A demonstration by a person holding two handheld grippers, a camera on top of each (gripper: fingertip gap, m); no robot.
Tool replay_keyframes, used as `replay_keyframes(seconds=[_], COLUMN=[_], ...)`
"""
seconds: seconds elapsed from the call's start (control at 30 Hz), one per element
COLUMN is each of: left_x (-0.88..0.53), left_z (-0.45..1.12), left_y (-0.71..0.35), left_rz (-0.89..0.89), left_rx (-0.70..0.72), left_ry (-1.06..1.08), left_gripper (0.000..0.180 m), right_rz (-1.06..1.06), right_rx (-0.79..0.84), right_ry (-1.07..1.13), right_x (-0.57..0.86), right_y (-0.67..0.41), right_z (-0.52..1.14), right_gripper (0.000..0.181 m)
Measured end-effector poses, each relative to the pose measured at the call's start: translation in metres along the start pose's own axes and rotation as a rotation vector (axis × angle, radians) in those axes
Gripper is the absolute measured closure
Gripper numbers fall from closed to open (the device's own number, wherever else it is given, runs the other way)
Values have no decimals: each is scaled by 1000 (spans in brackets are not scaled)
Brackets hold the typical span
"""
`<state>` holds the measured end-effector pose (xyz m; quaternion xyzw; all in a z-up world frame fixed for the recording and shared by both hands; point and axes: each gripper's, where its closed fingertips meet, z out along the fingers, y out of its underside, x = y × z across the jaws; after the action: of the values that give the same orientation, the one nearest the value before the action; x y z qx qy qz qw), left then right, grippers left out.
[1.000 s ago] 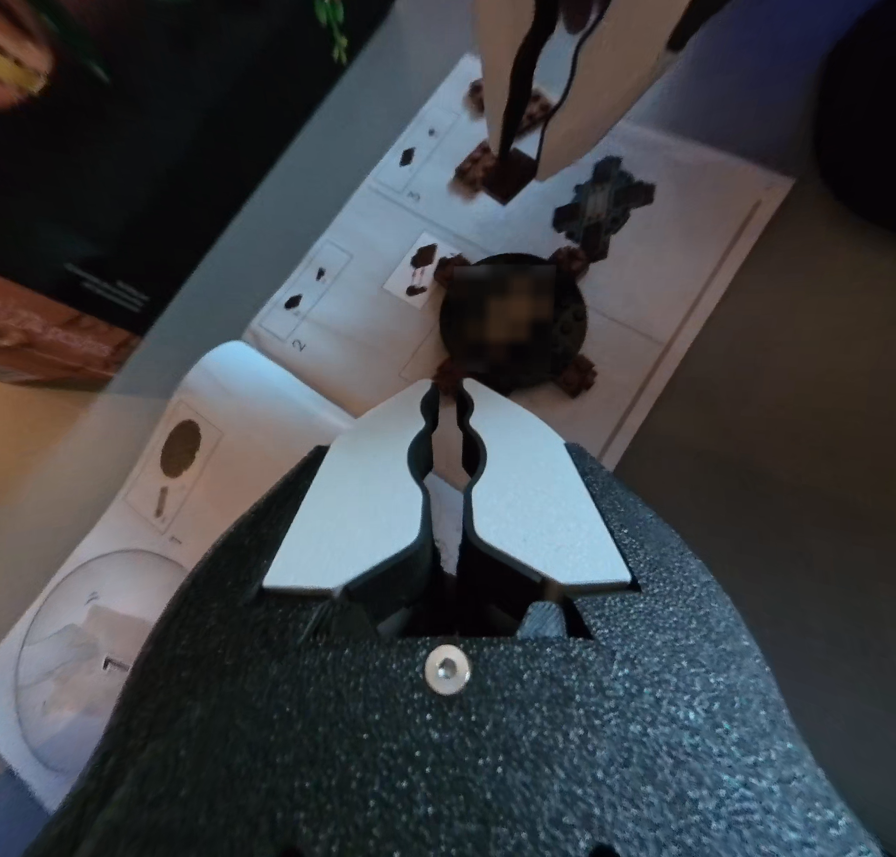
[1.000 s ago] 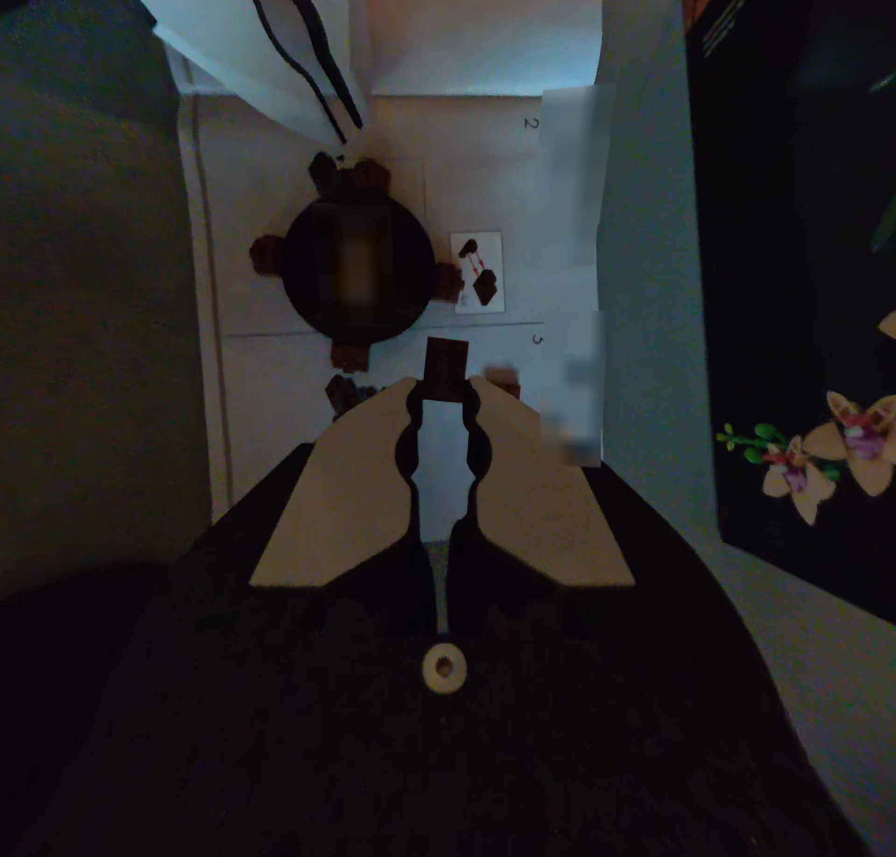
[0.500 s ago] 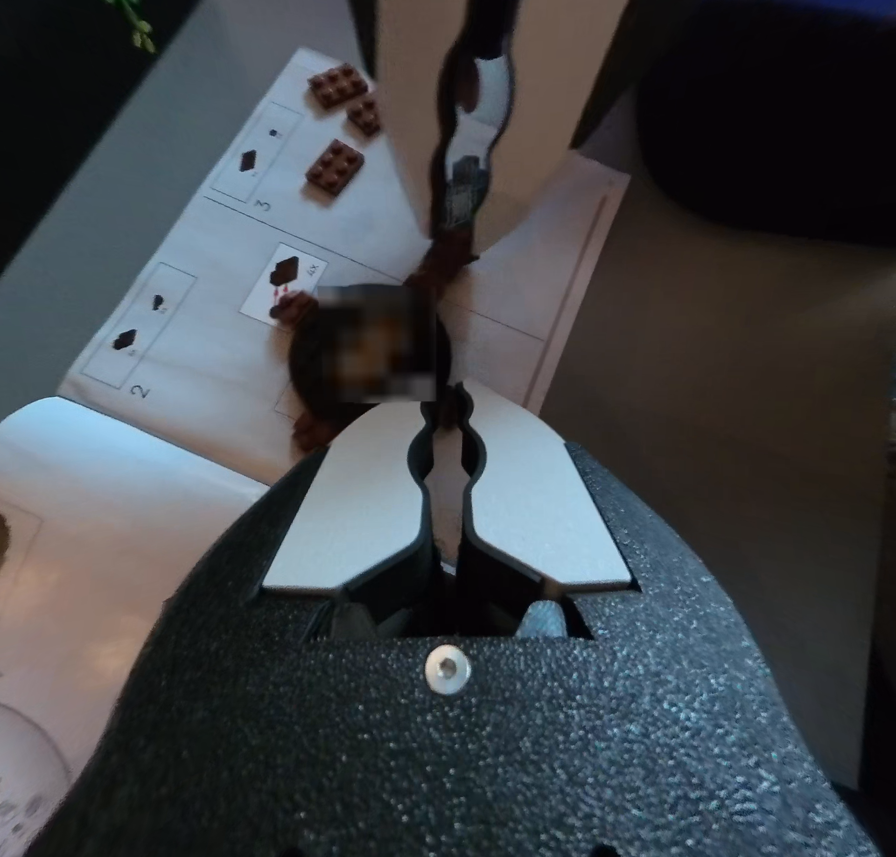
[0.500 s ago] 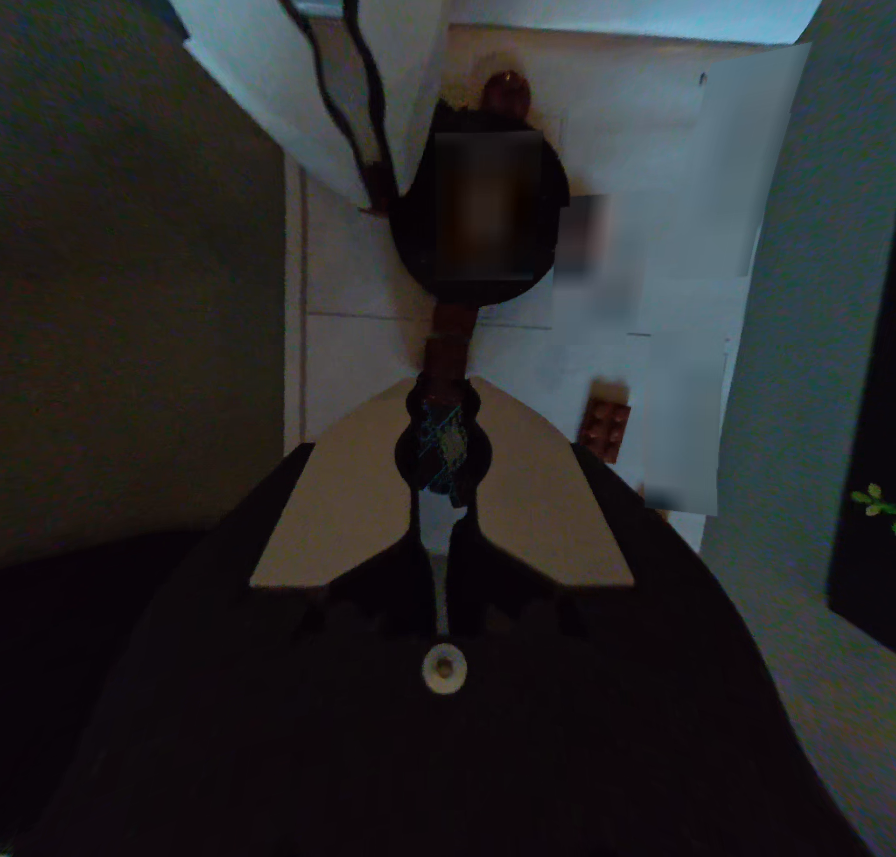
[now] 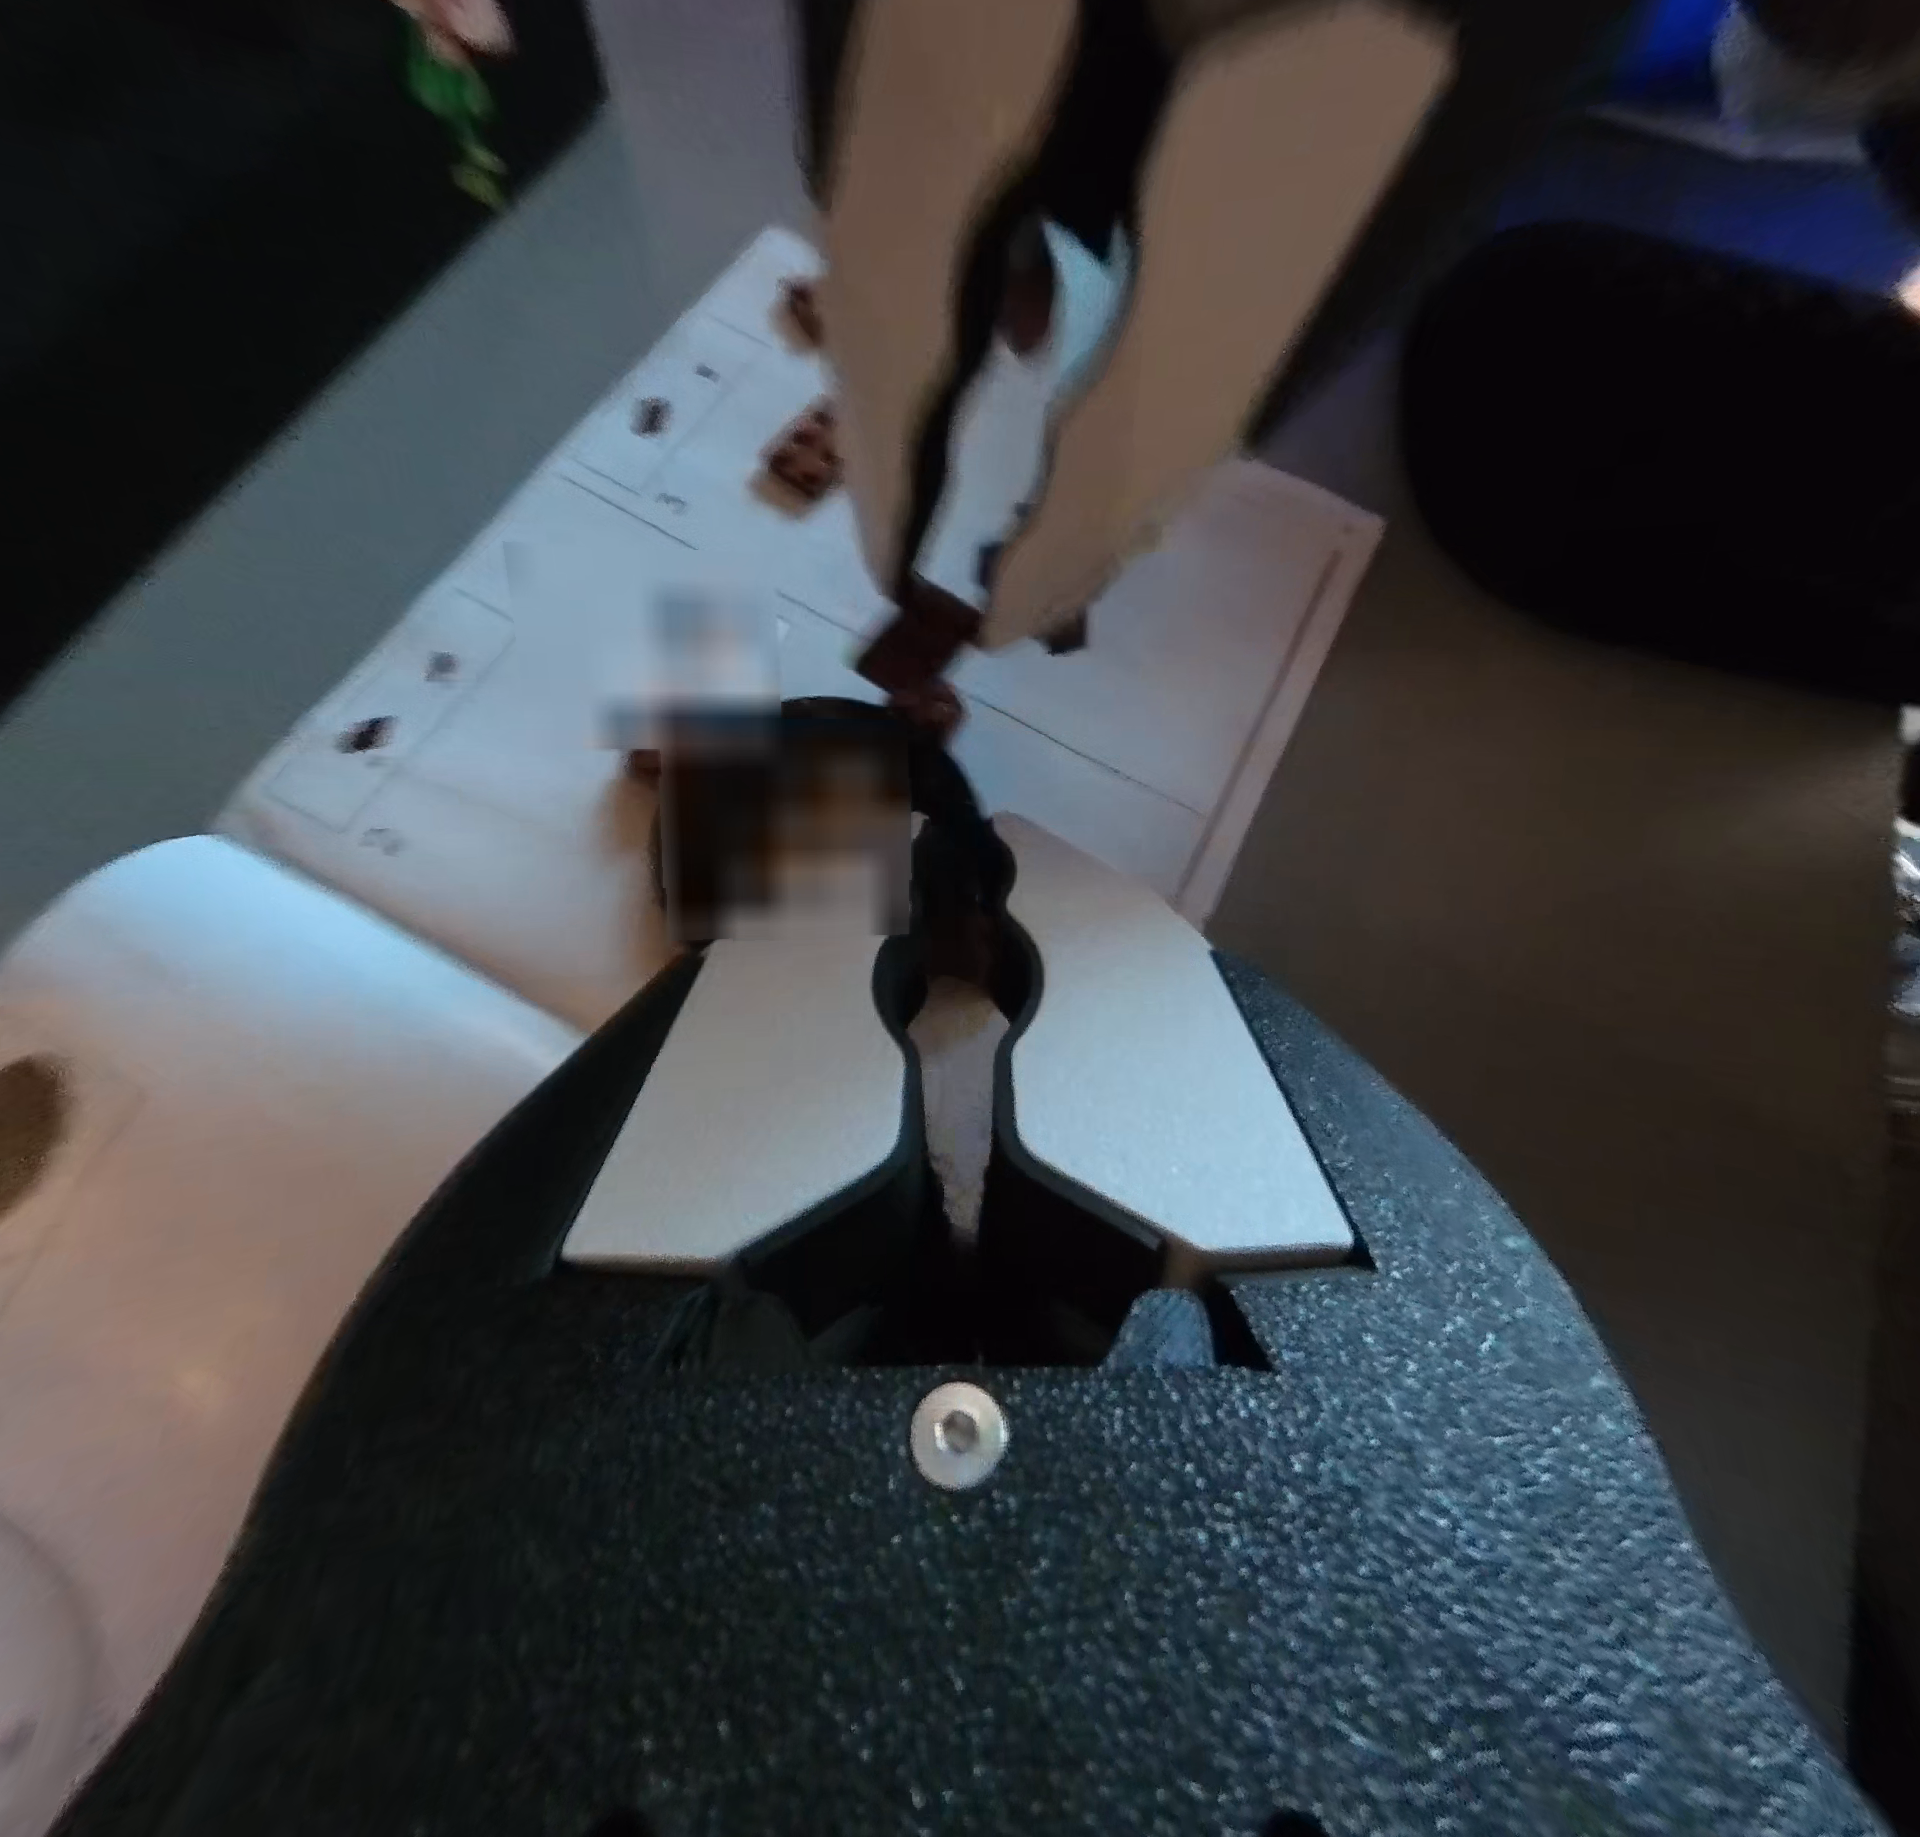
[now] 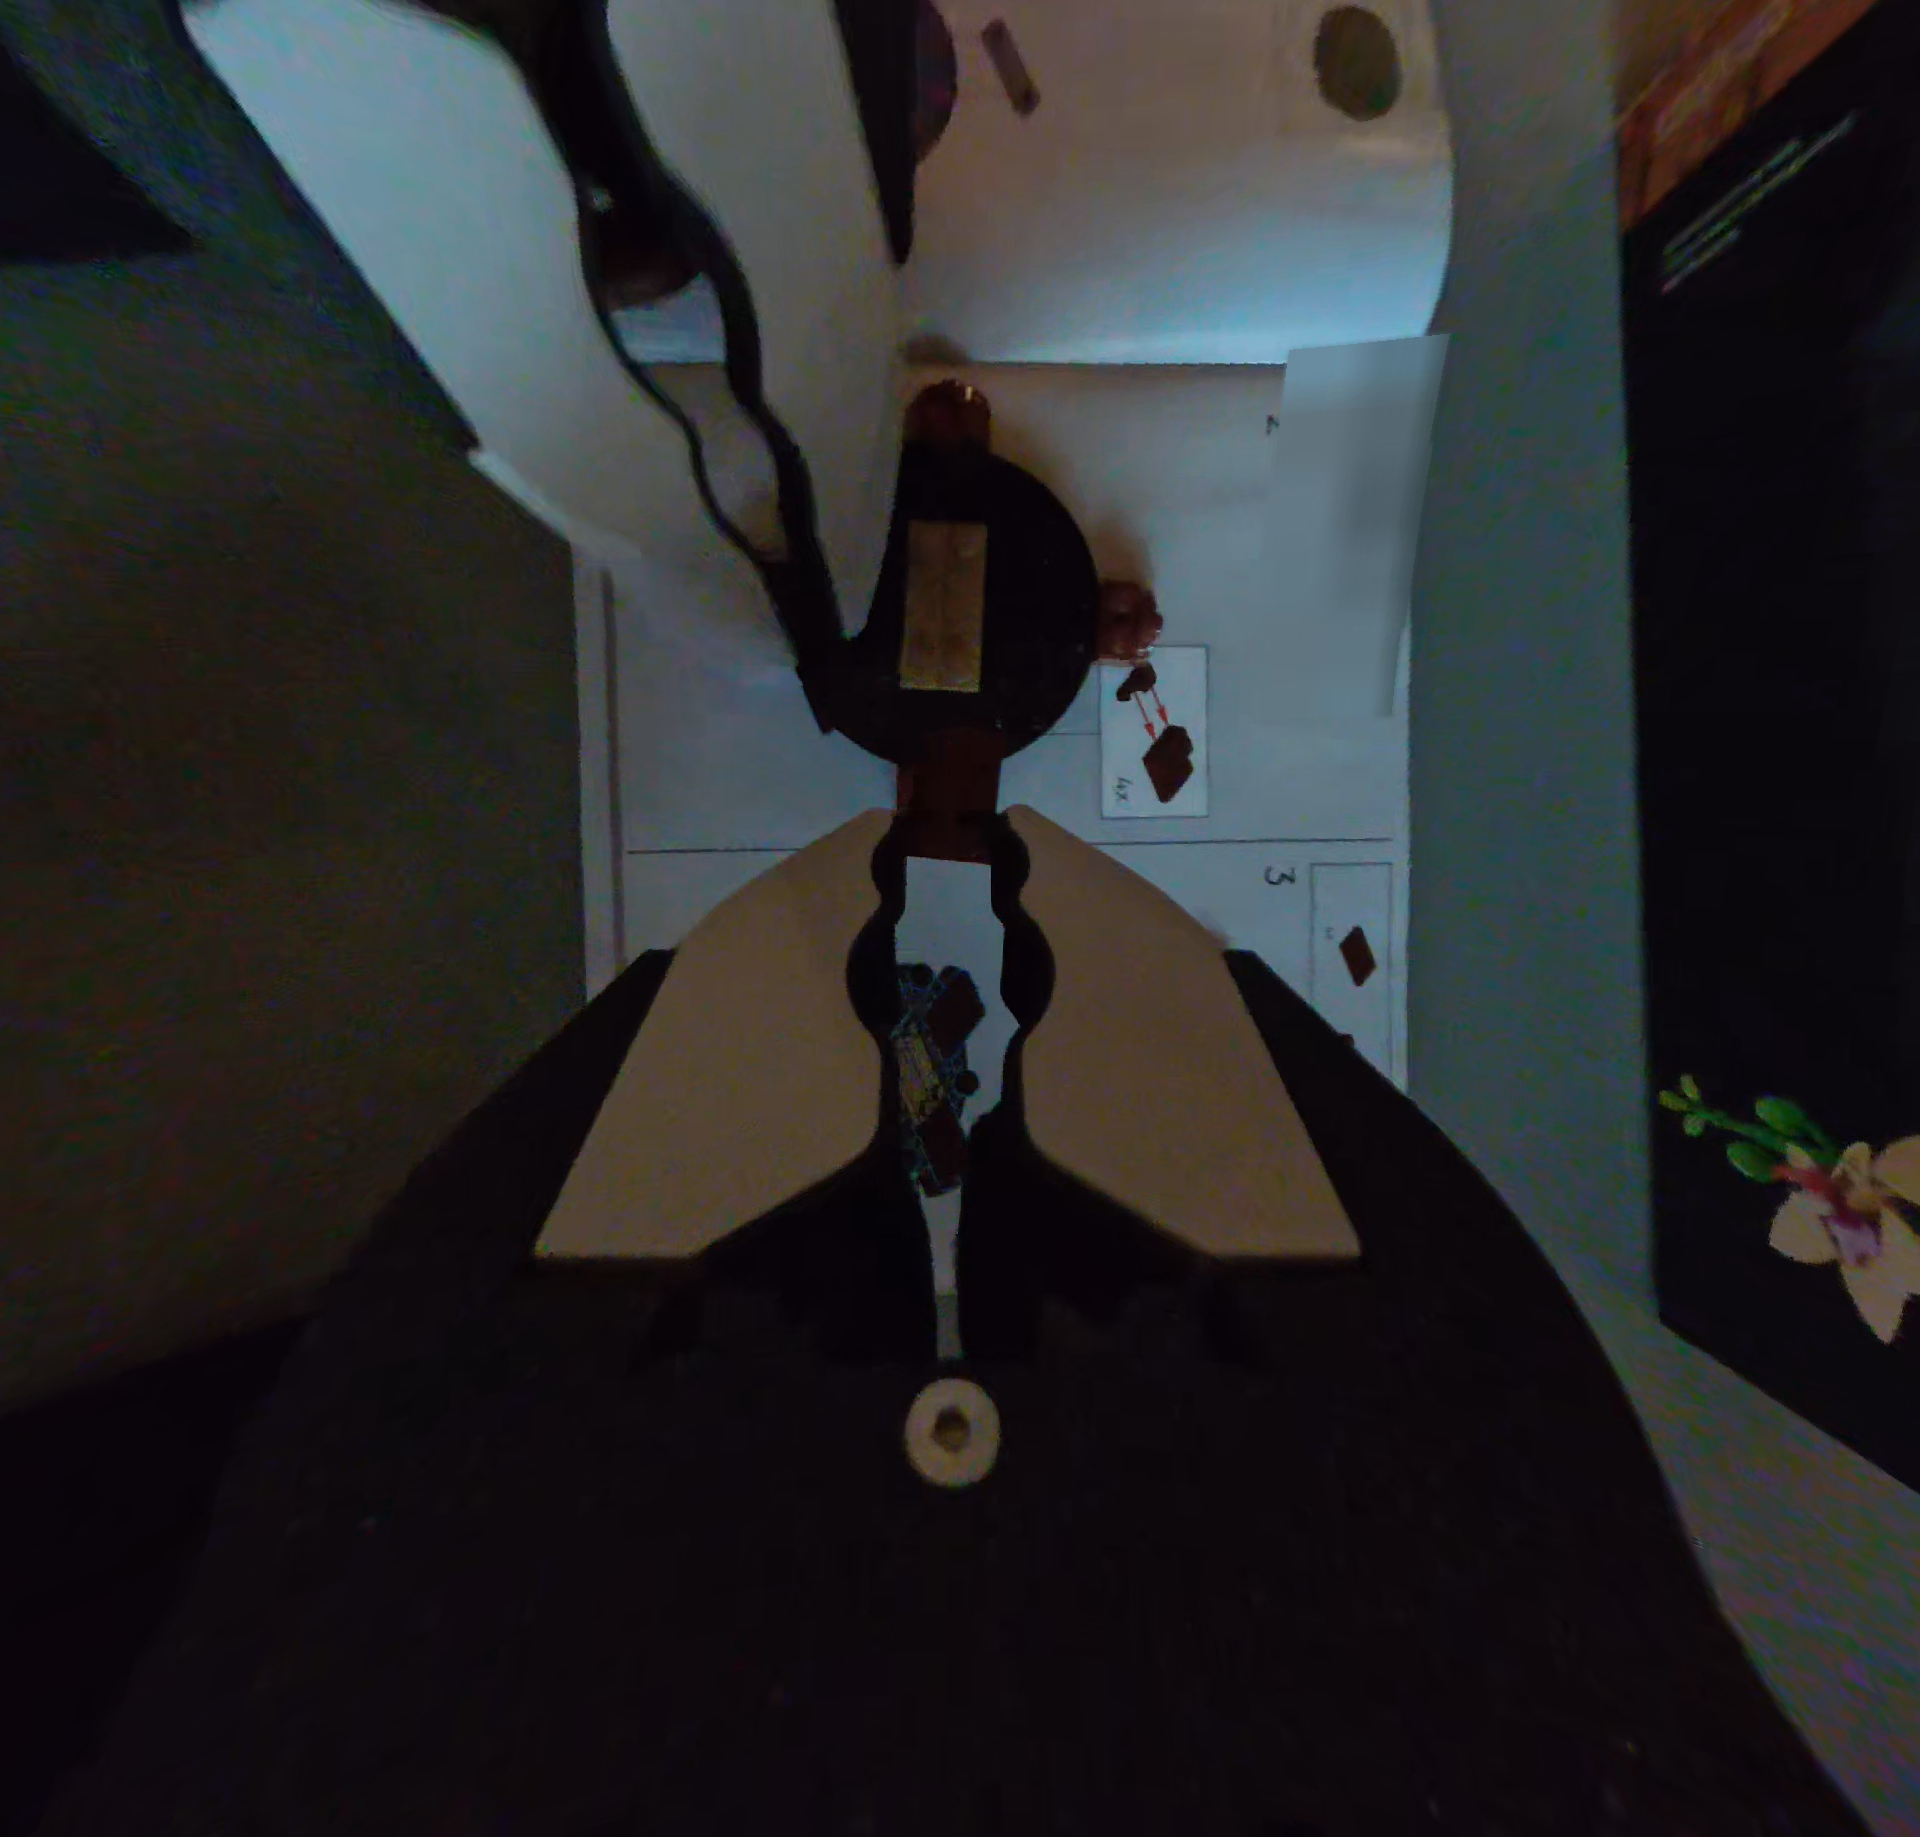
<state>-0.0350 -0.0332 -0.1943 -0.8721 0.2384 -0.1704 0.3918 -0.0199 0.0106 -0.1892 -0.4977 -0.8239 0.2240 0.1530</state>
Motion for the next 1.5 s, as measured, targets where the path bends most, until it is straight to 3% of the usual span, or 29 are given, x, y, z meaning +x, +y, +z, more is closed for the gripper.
replay_keyframes(seconds=[0.13,0.53,0.73,1.1,1.33,1.43,1.5], left_x=[-16,-20,-7,-12,-10,-11,-11], left_z=[-12,-6,-3,19,20,20,20], left_y=[-4,2,-17,-10,-7,-7,-7], left_rz=[-21,42,68,165,146,139,136], left_rx=[49,-5,60,-72,-85,-86,-87], left_ry=[-77,-130,10,52,61,58,57], left_gripper=[174,174,176,180,180,180,180], right_rz=[-17,-33,-66,-35,41,108,104], right_rx=[-69,-125,-129,-106,-21,106,107], right_ry=[16,23,13,-2,-9,-44,-49], right_x=[-1,-2,-2,-2,1,2,0], right_y=[4,1,1,1,1,-8,-8], right_z=[10,18,18,18,9,-2,-1], right_gripper=[166,166,166,166,163,175,176])
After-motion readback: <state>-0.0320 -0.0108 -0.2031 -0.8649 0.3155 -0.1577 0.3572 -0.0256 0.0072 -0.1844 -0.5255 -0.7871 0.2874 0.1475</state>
